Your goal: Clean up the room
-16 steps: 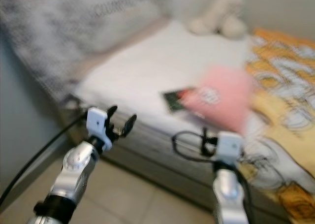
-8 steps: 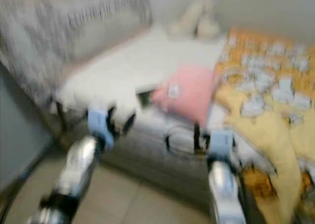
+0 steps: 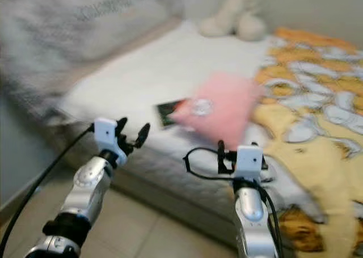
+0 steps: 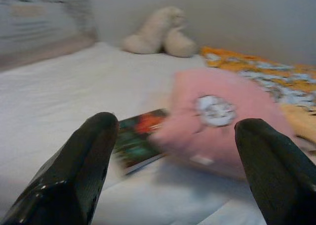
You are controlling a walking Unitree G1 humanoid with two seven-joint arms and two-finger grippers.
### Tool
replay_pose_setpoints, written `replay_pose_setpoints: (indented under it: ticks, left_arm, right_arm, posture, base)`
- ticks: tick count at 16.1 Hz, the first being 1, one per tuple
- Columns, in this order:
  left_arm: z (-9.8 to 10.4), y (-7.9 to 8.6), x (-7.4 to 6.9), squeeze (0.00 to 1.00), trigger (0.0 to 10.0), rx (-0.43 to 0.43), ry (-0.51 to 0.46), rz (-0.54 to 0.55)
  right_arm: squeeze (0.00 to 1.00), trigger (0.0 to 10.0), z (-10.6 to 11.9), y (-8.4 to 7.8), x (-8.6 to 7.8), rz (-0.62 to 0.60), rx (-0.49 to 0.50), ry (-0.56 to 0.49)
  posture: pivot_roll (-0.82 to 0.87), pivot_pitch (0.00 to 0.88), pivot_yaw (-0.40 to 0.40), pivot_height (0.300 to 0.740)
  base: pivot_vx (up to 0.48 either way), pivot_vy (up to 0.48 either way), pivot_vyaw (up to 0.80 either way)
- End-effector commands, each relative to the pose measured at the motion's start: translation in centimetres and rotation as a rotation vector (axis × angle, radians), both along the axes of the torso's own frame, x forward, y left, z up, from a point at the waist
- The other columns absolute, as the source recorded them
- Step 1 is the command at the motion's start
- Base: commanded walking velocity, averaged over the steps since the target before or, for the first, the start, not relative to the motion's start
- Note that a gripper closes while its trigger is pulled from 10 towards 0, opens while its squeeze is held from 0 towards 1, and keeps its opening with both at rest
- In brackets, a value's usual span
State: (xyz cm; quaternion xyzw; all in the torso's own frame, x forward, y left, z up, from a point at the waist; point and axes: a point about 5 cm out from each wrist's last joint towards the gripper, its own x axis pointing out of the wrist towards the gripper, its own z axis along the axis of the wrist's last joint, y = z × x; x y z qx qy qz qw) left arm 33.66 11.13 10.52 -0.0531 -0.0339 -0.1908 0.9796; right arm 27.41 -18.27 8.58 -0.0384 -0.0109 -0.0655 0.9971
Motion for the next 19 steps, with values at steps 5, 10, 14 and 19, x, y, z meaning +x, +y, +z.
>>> replay_pose_setpoints:
  ticks: [5, 10, 14, 19]
  left_arm:
    - [-0.1, -1.1, 0.3, 0.00, 10.0, 0.045, 0.015, -0.032]
    - [0.5, -2.6, 0.2, 0.00, 10.0, 0.027, -0.016, -0.115]
    - [0.5, -2.1, 0.5, 0.00, 10.0, 0.060, -0.010, -0.114]
    - [0.4, -2.3, 0.5, 0.00, 10.0, 0.052, -0.008, -0.074]
  right_arm:
    - [0.00, 10.0, -0.2, -1.5, -0.7, -0.021, -0.031, 0.038]
    - [0.00, 10.0, -0.7, -1.5, -0.2, -0.026, -0.040, 0.059]
    - [0.00, 10.0, -1.0, -1.0, 0.0, -0.040, -0.013, 0.062]
    - [0.00, 10.0, -1.0, -1.4, -0.2, -0.043, 0.001, 0.048]
  posture:
    - [0.05, 0.000, -0.059, 0.740]
    - [0.06, 0.000, -0.031, 0.740]
    - [0.06, 0.000, -0.001, 0.740]
    - [0.05, 0.000, 0.005, 0.740]
  base:
    - [0.279, 0.000, 0.00]
    - [0.000, 0.096, -0.16]
    - [0.000, 0.479, -0.77]
    - [0.056, 0.192, -0.31]
